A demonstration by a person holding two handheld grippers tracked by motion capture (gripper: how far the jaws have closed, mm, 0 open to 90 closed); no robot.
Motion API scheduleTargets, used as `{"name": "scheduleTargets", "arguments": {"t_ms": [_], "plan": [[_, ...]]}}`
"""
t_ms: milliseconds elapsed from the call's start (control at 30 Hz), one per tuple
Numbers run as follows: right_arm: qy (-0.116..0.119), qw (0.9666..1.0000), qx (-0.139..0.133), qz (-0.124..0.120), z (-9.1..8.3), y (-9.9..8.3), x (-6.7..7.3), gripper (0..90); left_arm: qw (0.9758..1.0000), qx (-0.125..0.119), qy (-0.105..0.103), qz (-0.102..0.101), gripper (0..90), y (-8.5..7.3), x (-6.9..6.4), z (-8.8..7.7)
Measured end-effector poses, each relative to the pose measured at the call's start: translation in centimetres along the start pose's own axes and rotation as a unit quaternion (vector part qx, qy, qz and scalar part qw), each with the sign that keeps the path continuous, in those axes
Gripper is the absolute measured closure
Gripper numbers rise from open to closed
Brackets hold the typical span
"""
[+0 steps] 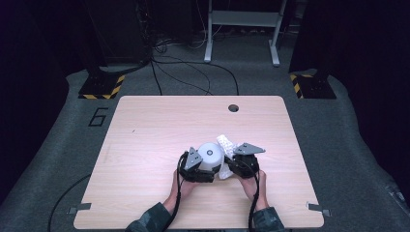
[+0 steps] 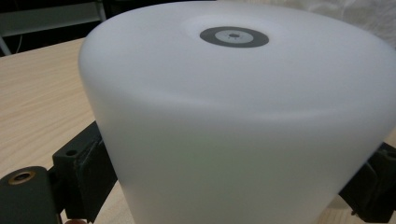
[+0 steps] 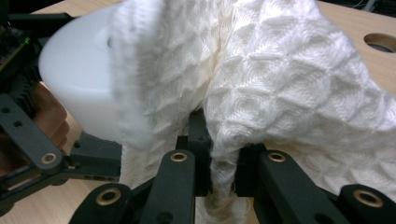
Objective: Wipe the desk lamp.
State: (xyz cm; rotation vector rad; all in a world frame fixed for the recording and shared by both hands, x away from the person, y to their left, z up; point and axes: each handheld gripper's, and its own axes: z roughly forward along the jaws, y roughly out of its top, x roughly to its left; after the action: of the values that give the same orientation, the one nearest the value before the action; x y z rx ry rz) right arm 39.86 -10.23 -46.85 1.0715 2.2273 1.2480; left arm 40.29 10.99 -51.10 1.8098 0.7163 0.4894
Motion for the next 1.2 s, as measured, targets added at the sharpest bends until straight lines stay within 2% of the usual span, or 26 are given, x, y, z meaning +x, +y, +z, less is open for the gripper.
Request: {"name": "scheduleTargets", "arguments": {"t_ms": [133,167,233,333,400,433,467,533,600,700,800,867,933,967,1033,1100,1200], "plan": [[-0.001,0.9999,0.009,0.005,0.3,-0.5,0.0,81.3,1.0,0.0,-0.008,-0.003,7.8,0.0,0.0,0.0],[-0.004,0.9999,0.01,0.004,0.2,-0.5,0.0,81.3,1.0,-0.001,-0.004,0.003,7.8,0.1,0.1,0.1],[-0.01,0.9999,0.008,0.003,0.1,-0.5,-0.2,81.2,0.9999,0.01,-0.008,0.004,7.7,0.3,0.2,0.0],[-0.02,0.9998,0.006,0.008,-0.5,-0.2,-0.4,81.2,0.9998,0.017,-0.015,0.0,6.6,0.6,0.3,-0.2],[-0.025,0.9997,0.001,0.007,-1.0,-0.1,-0.7,81.0,0.9997,0.007,-0.02,-0.011,3.3,0.9,0.3,-0.6],[-0.029,0.9995,-0.001,0.013,-1.4,0.0,-0.7,81.0,0.9998,0.012,-0.016,-0.008,0.4,1.2,0.3,-1.0],[-0.033,0.9994,-0.004,0.012,-1.8,0.0,-0.8,80.9,0.9998,0.001,-0.014,-0.011,0.0,1.4,0.3,-1.2],[-0.041,0.999,-0.009,0.015,-2.6,0.1,-1.1,80.8,0.9998,0.0,-0.014,-0.014,0.0,1.8,0.6,-2.0],[-0.051,0.9985,-0.013,0.015,-3.4,0.2,-1.5,80.7,0.9995,0.0,-0.024,-0.018,0.0,2.2,0.7,-2.9],[-0.067,0.9974,-0.018,0.021,-4.9,0.3,-2.1,80.5,0.9995,-0.004,-0.028,-0.013,0.0,2.9,0.9,-4.5],[-0.084,0.9958,-0.021,0.029,-6.3,0.3,-2.7,80.2,0.9997,0.004,-0.023,-0.003,0.0,3.4,1.4,-6.2],[-0.099,0.9945,-0.017,0.031,-7.2,0.3,-3.2,80.0,0.9996,0.021,-0.012,0.01,0.0,3.5,2.1,-7.5],[-0.112,0.9931,-0.014,0.033,-8.1,0.1,-3.8,79.9,0.9995,0.029,0.003,0.007,0.0,3.4,2.8,-8.6],[-0.118,0.9922,-0.012,0.037,-8.5,0.0,-4.1,79.8,0.9994,0.029,0.02,0.006,0.0,3.2,3.2,-9.1],[-0.131,0.9905,-0.006,0.041,-9.3,-0.3,-4.7,79.6,0.9983,0.044,0.039,0.003,0.0,2.7,4.3,-10.2],[-0.141,0.9888,0.002,0.047,-9.9,-0.7,-5.4,79.3,0.9961,0.062,0.064,-0.003,0.0,1.9,5.6,-11.2],[-0.162,0.9851,0.02,0.054,-10.1,-1.3,-6.6,78.5,0.9907,0.09,0.101,-0.018,0.0,0.4,7.9,-12.4]]}}
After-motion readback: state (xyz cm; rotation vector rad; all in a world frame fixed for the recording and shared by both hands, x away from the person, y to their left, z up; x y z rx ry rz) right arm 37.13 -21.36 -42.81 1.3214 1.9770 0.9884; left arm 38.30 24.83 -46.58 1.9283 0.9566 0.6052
